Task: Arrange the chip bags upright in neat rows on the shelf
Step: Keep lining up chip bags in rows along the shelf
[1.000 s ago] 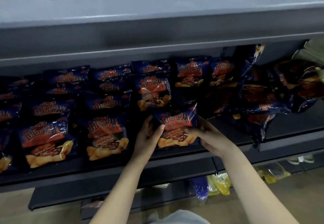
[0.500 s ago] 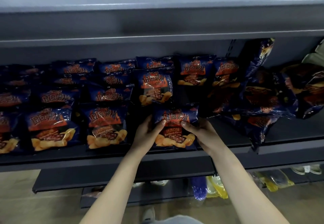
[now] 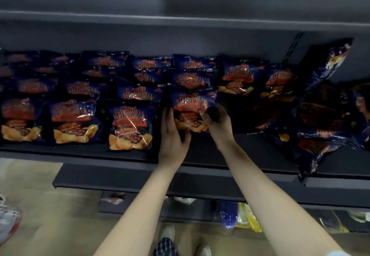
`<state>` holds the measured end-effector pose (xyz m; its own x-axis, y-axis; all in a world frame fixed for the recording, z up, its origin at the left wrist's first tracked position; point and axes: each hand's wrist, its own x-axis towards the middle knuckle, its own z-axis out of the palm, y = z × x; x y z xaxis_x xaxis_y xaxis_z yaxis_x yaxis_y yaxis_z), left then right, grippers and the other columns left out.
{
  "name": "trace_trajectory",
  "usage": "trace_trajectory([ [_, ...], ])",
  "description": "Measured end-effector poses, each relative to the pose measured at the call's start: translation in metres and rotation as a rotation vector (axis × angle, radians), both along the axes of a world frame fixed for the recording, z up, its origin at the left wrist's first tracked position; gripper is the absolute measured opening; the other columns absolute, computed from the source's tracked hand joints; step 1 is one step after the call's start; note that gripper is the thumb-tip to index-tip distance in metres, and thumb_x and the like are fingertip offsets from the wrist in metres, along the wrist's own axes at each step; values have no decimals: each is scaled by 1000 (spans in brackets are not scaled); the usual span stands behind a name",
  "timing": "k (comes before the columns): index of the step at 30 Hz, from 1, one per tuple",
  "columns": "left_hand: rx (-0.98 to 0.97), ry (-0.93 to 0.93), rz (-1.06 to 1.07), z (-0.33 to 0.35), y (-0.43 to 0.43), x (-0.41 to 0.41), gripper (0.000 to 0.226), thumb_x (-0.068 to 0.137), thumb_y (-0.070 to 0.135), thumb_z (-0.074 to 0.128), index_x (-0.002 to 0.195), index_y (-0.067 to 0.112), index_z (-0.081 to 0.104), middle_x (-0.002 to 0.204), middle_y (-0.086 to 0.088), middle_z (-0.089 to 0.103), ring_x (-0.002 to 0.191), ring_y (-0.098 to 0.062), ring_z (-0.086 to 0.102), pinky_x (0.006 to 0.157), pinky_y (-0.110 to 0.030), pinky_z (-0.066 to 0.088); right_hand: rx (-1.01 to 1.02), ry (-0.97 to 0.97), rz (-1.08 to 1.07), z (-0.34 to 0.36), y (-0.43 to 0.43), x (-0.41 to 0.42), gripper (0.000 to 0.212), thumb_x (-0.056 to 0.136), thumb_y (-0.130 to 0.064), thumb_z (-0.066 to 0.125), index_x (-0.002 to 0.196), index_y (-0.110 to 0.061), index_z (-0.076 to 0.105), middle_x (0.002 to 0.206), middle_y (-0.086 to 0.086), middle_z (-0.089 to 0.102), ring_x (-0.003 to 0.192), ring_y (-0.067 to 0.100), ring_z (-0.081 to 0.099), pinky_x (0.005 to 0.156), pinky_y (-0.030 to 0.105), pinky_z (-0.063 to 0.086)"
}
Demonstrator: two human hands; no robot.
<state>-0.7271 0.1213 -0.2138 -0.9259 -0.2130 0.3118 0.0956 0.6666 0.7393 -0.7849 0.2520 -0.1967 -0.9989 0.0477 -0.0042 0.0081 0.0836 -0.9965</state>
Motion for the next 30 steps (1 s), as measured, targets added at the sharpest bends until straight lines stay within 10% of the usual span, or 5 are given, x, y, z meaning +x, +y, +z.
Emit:
trace_trajectory([
  [7, -49, 35, 42, -4, 3, -5, 66, 94, 16, 51, 147, 7, 13, 155, -16, 12, 142, -26, 15, 108, -24, 21, 185, 177, -43, -9, -6, 10, 64, 82, -5, 56, 143, -12, 38, 138, 11, 47, 130, 23, 42, 105, 24, 35],
  [30, -65, 60, -86, 0, 4, -5, 64, 93, 4, 46, 148, 11, 15, 157, -11, -1, 145, -26, 5, 109, -47, 32, 273, 273, -235, -8, -18, 16, 53, 82, 1, 52, 133, -4, 38, 129, 18, 50, 114, 22, 50, 86, 14, 37],
])
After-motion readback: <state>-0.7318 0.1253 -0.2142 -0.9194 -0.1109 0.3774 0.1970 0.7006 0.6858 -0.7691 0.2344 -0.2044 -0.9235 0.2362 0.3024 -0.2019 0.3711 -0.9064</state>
